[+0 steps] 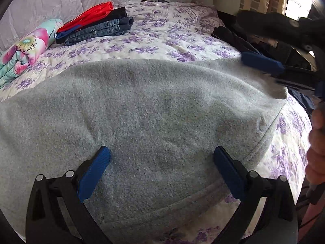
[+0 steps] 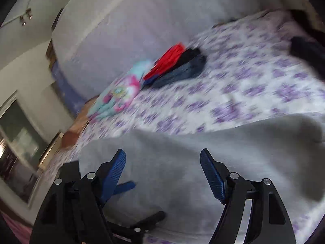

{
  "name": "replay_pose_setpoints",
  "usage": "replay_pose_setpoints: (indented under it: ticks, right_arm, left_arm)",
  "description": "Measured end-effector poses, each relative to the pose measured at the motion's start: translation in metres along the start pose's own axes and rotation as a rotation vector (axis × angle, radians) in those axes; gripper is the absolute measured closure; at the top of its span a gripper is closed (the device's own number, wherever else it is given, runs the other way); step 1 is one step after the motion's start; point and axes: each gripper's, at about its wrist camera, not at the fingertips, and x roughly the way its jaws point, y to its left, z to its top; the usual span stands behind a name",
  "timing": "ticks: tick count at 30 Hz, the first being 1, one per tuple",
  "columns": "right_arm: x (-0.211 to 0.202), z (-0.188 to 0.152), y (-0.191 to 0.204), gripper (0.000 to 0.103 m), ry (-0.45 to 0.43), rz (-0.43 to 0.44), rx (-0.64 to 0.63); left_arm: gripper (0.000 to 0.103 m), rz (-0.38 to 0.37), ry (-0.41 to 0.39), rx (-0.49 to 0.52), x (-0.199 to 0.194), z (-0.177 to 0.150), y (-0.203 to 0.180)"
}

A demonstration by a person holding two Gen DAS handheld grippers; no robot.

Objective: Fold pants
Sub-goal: 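Grasp the sweatpants cuff with the right tool while the left tool grasps the waistband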

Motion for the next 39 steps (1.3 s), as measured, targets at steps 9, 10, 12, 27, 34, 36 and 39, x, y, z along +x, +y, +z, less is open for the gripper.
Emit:
replay_pose_setpoints:
  ticks: [9,10,12,27,34,36,39]
  right_arm:
    - [0.031,0.035,-0.1,0.101,0.017,-0.268,0.163]
    - [0.018,0.033,-0.095,0.095,-0.022,-0.346,0.143]
    - [0.005,0.022,-0.075,0.09,-0.025,-0.278,0.054]
    - [-0.072,-0.044,-0.099,0.071,-0.079,-0.239,0.13]
    - [-0.074,-0.069,-0.125,0.098,-0.111,-0.266,0.236]
    - [-0.073,-0.068,-0.122,0.097,-0.105,-0.28,0.219]
    - [-0.073,-0.069,-0.118,0.097,-0.105,-0.304,0.197]
  left_arm:
    - [0.004,-0.023,-0.006,-0.02,0.0,0.0,0.003]
    - [0.004,-0.021,-0.006,-0.019,0.0,0.0,0.002]
    - [0.004,-0.017,-0.006,-0.015,0.0,-0.001,0.002]
    - [0.004,-0.021,-0.007,-0.014,0.0,-0.002,0.002]
    - [0.005,0.144,-0.212,0.114,-0.079,-0.005,0.024]
    - [0.005,0.295,-0.231,0.107,-0.095,-0.001,0.054]
    - [0.005,0.327,-0.04,-0.041,-0.079,-0.01,0.123]
